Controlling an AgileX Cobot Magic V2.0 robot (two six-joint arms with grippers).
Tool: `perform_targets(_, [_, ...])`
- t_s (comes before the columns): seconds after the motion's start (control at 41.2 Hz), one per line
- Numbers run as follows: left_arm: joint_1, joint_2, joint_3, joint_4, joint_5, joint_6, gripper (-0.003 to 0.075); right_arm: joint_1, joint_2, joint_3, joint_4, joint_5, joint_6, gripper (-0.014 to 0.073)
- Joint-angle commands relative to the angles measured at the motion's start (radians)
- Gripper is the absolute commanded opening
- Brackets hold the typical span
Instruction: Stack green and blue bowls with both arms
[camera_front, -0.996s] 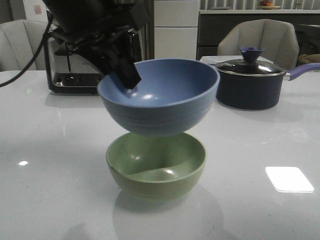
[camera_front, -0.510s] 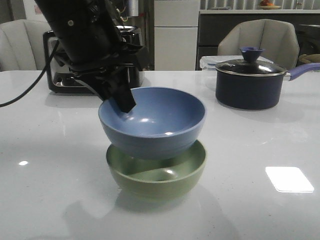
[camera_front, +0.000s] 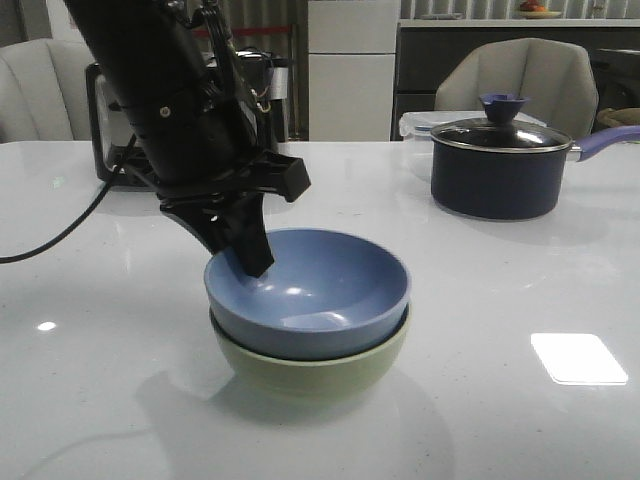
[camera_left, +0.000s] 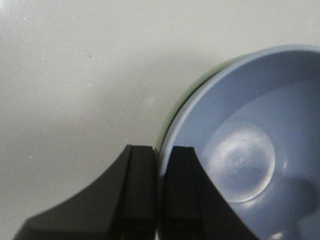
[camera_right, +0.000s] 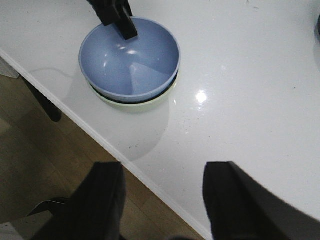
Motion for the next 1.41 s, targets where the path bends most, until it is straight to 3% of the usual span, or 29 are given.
perform_targets(0.0, [-0.007,-0.049,-0.026,-0.028,-0.033,-0.007,0.0136,0.001,-0.001,-0.026,-0.002,-0.067,-0.01,0.0465])
perform_targets(0.17, [-0.007,-0.049,-0.031,-0.046,-0.02,0.0,0.0379,0.001,-0.001,-0.026,-0.002,-0.067,-0.01,0.0465])
perform_targets(0.267, [-0.007,-0.064,-0.038,-0.06,-0.021,0.0,0.0452,0.001,-0.001,-0.026,-0.002,-0.067,-0.01,0.0465])
perform_targets(0.534, [-0.021,-0.274,-0.013,-0.036,-0.04,0.017,0.0443,0.001,-0.001,-0.026,-0.002,-0.067,-0.01,0.0465])
perform_targets(0.826, [-0.06,-0.619,0.224,0.043,-0.072,0.015,0.0443,0.001,-0.001,-0.026,-0.002,-0.075,-0.01,0.0465])
perform_targets(1.093, [-0.057,-0.956,0.447,0.24,-0.069,-0.143,0.0443,0.001,-0.001,-0.026,-0.002,-0.075,-0.01,0.0465])
perform_targets(1.385, [-0.057,-1.221,0.602,0.265,-0.053,-0.212,0.0442,0.001,-0.001,-0.026,-0.002,-0.07,-0.01,0.0465])
